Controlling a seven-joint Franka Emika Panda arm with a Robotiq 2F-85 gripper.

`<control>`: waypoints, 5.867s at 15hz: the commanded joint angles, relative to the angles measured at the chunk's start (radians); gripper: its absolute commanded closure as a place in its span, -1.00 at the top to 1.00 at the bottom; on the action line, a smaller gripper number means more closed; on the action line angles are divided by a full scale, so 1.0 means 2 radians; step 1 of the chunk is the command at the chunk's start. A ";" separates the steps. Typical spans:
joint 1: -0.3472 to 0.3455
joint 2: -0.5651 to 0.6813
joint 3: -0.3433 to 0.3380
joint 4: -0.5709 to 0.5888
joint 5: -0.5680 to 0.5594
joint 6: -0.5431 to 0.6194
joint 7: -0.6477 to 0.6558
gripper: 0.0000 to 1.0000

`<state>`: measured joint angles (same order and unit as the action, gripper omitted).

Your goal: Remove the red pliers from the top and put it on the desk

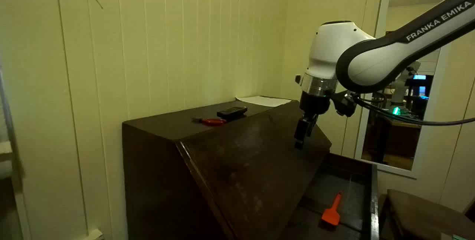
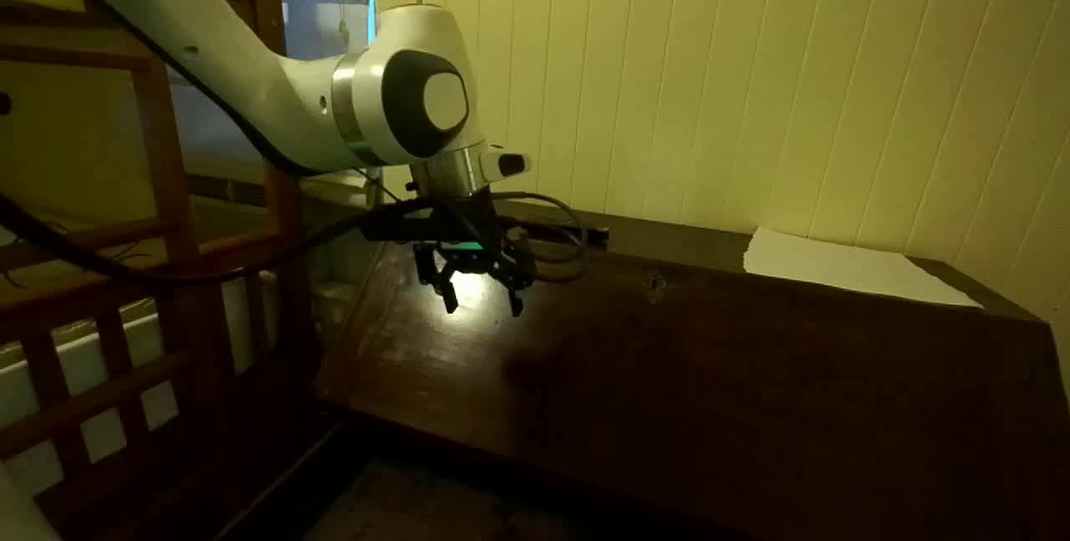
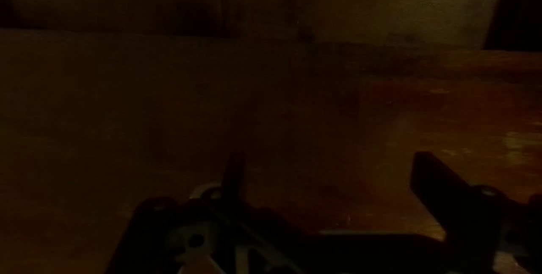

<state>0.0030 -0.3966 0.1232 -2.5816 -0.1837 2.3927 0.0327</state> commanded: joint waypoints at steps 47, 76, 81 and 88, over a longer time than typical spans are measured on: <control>0.073 0.345 0.009 0.411 0.002 0.056 -0.047 1.00; 0.042 0.060 -0.017 0.131 0.330 0.015 -0.078 -0.44; 0.013 -0.059 -0.026 -0.013 0.273 0.050 0.037 -0.44; -0.097 -0.158 -0.024 -0.097 0.184 -0.002 0.174 -0.44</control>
<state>-0.0906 -0.6498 0.0649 -2.7765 0.2785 2.4514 0.2657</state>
